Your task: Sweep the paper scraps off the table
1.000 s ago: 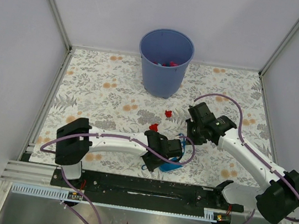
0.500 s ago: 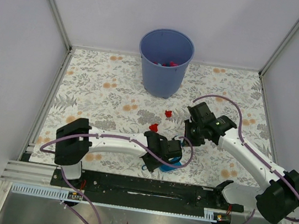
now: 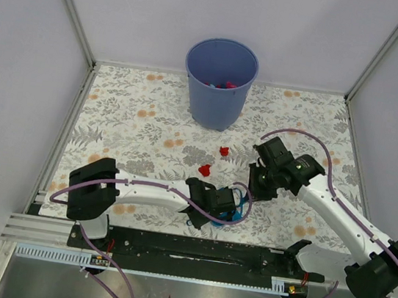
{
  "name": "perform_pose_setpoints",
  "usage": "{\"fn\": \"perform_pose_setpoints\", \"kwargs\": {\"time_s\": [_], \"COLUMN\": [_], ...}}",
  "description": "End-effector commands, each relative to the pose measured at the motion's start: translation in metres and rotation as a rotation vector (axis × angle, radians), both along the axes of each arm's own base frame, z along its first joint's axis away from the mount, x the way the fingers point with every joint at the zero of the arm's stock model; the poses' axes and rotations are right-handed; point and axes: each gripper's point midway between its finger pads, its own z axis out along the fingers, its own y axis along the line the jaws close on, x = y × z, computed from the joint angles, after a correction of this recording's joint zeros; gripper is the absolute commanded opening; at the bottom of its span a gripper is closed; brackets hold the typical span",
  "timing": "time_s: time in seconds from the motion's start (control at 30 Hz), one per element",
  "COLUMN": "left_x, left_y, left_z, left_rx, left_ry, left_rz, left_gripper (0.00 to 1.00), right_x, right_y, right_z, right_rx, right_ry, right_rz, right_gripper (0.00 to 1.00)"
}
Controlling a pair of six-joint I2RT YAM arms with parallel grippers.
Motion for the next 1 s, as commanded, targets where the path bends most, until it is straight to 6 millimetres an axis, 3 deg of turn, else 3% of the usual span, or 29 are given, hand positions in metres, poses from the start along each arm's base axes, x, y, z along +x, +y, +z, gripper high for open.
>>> {"fn": "perform_pose_setpoints", "kwargs": {"time_s": [0.0, 0.13, 0.33, 0.63, 0.97], "left_x": [0.009, 0.007, 0.011, 0.022, 0.038], "left_y": [0.0, 0.0, -0.002, -0.005, -0.016], "left_z": [0.006, 0.01, 0.021, 0.065, 0.13], "left_rx": [-0.037, -0.064, -0.097, -0.14, -0.169], "left_ry": [-0.053, -0.056, -0.077, -0.14, -0.131], "left_rz": [0.028, 0.04, 0.057, 0.083, 0.116], "left_gripper": [0.0, 0.0, 0.0, 0.0, 0.0], "right_x": [0.008, 0.031, 0.038, 0.034, 0.02], "right_y": [-0.015, -0.033, -0.053, -0.073, -0.104], "right_z": [0.033, 0.063, 0.091, 0.109, 0.11], "right_rx": [-0.042, -0.068, -0.075, -0.028, -0.036], "right_ry": [-0.096, -0.244, -0.35, -0.404, -0.409], "right_rz": [-0.106, -0.248, -0.367, -0.545, -0.74], "right_gripper": [0.0, 0.0, 0.0, 0.0, 0.0]}}
